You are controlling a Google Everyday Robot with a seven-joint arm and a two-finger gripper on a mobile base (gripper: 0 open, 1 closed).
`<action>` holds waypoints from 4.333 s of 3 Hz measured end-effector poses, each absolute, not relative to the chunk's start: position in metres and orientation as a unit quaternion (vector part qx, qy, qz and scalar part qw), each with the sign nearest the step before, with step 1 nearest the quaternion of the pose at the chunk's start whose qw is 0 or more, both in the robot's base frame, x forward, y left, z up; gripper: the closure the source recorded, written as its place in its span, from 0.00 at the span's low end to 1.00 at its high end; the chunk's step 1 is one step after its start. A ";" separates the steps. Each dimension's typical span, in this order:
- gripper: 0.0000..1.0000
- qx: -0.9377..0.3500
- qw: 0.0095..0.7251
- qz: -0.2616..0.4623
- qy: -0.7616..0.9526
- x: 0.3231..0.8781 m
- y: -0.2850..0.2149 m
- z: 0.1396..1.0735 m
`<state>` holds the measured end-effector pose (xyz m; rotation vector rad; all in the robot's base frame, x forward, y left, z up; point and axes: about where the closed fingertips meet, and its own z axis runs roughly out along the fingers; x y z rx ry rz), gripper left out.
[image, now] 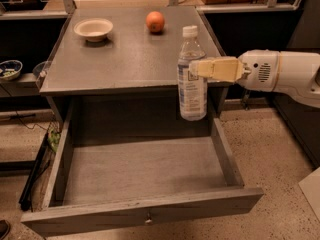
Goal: Place blue plastic bottle into top drawer
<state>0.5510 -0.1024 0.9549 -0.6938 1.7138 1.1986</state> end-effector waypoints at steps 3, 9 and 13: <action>1.00 -0.291 0.437 0.477 0.705 0.539 -0.081 0.932; 1.00 -0.251 0.439 0.460 0.730 0.543 -0.048 0.872; 1.00 -0.179 0.502 0.446 0.719 0.564 -0.021 0.853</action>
Offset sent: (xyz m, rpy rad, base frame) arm -0.0054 0.0095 -0.0122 -0.0332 -0.0127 -0.0260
